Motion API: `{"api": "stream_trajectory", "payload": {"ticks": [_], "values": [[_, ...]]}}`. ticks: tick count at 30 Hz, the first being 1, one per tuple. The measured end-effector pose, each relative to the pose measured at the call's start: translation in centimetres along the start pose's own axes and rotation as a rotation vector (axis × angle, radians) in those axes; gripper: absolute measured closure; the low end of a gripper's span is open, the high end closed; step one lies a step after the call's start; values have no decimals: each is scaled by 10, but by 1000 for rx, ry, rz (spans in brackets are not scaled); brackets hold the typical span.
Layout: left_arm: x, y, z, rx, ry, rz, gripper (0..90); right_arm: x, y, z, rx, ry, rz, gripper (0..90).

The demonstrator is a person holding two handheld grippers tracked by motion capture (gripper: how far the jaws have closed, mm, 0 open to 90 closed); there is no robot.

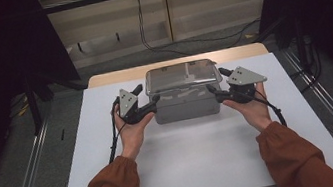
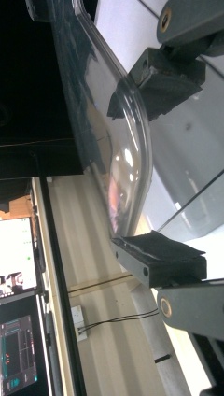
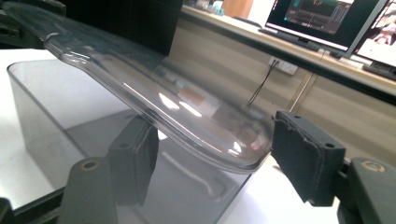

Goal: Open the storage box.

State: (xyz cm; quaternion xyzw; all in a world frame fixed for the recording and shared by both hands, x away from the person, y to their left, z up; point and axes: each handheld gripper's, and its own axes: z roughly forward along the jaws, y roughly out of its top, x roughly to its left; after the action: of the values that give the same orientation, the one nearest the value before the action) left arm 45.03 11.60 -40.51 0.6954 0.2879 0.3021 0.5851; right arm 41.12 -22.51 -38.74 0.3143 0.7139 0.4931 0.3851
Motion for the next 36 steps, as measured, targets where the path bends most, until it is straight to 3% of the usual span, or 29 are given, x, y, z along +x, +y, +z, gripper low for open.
{"api": "stream_trajectory", "payload": {"ticks": [12,20,32,36], "values": [[6,6,11,-7,-1,19,352,-5,4,4,-19,6,13,365],[10,15,15,-6,12,32,363,-13,14,8,-58,15,54,375],[14,18,25,-25,-3,57,444,-22,18,13,-75,37,82,451],[15,19,27,-34,0,47,476,-23,19,13,-80,33,84,461]]}}
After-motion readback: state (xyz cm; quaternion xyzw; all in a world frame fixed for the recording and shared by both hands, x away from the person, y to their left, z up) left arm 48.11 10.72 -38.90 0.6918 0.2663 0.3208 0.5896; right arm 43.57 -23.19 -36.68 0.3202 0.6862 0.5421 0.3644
